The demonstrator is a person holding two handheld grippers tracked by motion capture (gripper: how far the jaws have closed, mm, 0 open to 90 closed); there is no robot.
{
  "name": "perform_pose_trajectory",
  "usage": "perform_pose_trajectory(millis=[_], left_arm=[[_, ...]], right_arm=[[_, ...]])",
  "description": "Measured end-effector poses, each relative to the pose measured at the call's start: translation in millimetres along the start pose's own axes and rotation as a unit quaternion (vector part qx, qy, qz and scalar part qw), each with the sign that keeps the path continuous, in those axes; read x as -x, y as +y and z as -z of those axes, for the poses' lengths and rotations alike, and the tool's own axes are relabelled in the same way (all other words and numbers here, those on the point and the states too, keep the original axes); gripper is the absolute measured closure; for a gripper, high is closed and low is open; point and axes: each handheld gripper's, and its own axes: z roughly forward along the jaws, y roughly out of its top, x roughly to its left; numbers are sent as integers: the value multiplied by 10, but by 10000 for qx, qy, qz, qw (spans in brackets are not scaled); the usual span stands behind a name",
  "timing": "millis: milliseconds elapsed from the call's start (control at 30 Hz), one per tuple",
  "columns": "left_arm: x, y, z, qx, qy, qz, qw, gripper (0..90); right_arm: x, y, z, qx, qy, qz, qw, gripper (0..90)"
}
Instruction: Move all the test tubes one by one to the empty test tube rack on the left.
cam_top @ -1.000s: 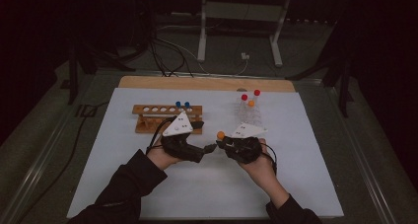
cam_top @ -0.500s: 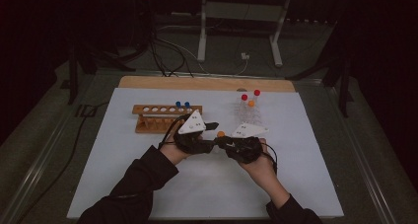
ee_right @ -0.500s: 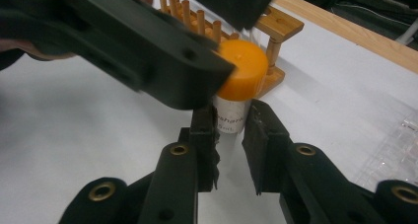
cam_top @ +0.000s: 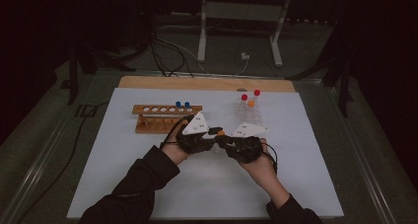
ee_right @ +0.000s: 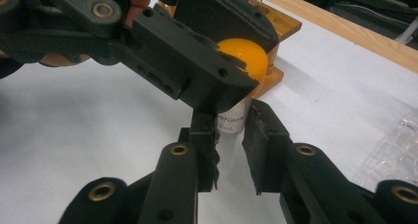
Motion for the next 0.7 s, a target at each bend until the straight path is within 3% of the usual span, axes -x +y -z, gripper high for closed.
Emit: perform_pose_trajectory(millis=[300, 700], left_arm=[[-80, 9, 164, 15, 234, 74, 9997, 719], [-305, -46, 577, 37, 827, 236, 9963, 718]], right_arm=[[24, 24, 49, 203, 11, -107, 9997, 463], [44, 61, 86, 406, -78, -388, 9984, 129]])
